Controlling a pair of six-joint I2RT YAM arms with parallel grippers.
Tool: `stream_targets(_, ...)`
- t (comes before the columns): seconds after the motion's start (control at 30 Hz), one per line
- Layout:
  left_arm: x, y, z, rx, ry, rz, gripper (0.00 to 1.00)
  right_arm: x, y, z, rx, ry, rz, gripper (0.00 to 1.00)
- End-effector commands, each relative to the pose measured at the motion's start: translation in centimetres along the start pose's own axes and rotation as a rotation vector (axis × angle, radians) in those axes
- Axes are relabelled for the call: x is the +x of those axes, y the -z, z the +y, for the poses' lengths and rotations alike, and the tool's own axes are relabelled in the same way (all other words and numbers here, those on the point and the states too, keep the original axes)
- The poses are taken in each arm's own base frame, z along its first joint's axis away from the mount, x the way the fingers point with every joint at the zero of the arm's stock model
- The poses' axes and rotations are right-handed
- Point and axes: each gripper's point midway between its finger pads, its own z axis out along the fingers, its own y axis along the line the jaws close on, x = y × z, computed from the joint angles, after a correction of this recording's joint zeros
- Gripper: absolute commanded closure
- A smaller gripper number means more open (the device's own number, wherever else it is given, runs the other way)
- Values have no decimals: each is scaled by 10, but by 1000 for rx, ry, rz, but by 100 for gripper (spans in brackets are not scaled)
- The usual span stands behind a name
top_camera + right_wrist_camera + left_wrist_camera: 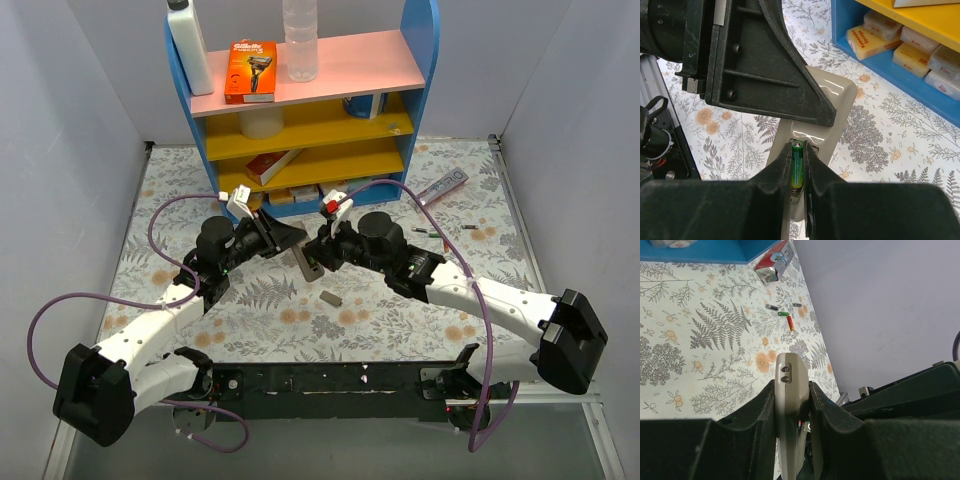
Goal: Load the batteries into the remote control
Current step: Load the battery into the remote control.
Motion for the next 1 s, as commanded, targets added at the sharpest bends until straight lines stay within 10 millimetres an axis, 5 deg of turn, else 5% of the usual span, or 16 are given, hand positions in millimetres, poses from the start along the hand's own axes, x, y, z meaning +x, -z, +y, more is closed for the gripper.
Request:
stream_targets(0.0, -18, 5, -32, 80, -28, -38, 100, -17, 3, -1, 12, 47, -66, 99)
stream_targets(0.63, -30, 20, -58, 203, -65, -127, 100, 49, 15, -26, 146, -6, 39, 98)
stream_targets(0.97, -34, 27, -72, 263, -94, -155, 100, 59, 15, -36, 214, 27, 61, 88)
